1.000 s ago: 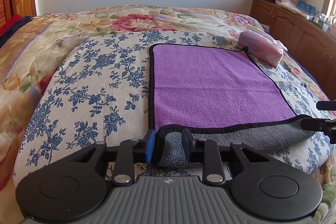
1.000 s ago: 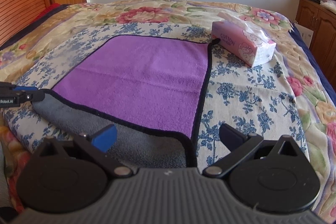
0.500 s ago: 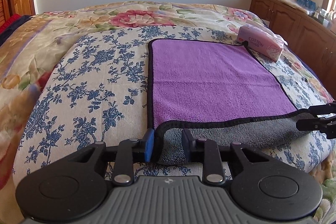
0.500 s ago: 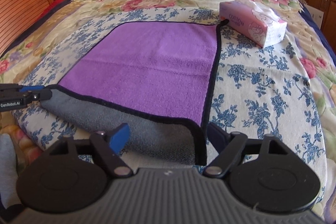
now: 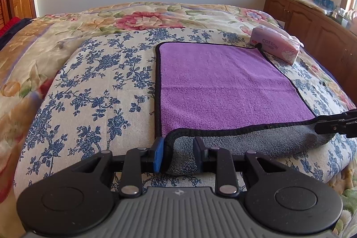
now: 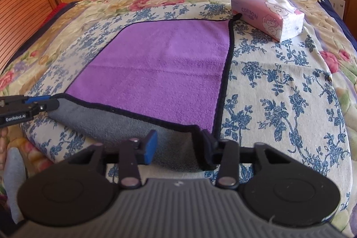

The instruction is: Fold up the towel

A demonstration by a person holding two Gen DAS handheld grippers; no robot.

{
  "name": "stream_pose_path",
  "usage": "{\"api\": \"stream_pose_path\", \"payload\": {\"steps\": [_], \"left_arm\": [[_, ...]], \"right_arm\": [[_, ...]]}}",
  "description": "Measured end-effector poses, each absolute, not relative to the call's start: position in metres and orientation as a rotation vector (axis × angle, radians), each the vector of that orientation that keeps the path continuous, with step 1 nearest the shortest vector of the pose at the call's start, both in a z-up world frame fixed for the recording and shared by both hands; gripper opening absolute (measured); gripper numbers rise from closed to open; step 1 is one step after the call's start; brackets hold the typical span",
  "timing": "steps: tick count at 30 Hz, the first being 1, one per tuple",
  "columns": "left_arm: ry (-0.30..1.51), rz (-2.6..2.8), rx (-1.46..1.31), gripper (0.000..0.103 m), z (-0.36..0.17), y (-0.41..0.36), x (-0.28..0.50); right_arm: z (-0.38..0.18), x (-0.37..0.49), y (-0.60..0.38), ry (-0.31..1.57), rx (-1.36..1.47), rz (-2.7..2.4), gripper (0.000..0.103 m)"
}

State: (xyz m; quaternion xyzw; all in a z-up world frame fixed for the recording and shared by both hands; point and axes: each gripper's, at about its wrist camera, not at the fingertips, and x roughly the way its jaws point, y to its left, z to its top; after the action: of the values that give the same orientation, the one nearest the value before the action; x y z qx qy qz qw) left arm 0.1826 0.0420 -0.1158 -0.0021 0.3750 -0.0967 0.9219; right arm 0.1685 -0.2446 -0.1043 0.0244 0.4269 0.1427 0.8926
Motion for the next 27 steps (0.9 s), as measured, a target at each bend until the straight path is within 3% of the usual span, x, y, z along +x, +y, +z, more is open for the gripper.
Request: {"api": "stream_pose_path", "payload": {"steps": [3, 8, 10, 13, 27], "left_arm": [[0.768, -0.203, -0.001, 0.03, -0.116, 0.041, 0.182], [0.764, -0.212, 0.002, 0.019, -0.115, 0.04, 0.181], [0.765, -0.217, 0.001, 0.014, -0.115, 0.04, 0.181], [0.763, -0.226, 0.0, 0.008, -0.115, 0.04, 0.18], [0.719, -0.247, -0.002, 0.007, -0.103, 0.037, 0.174]], "right_arm": [[-0.104, 0.169, -0.245, 0.888, 0.046, 0.289, 0.026], [-0.106, 0.169, -0.246, 0.884, 0.034, 0.281, 0.02], [-0.106, 0.169, -0.246, 0.884, 0.025, 0.282, 0.01], [-0.106, 0.168, -0.245, 0.881, 0.019, 0.284, 0.009], [-0.096, 0.166, -0.248, 0.82, 0.022, 0.265, 0.005]]}}
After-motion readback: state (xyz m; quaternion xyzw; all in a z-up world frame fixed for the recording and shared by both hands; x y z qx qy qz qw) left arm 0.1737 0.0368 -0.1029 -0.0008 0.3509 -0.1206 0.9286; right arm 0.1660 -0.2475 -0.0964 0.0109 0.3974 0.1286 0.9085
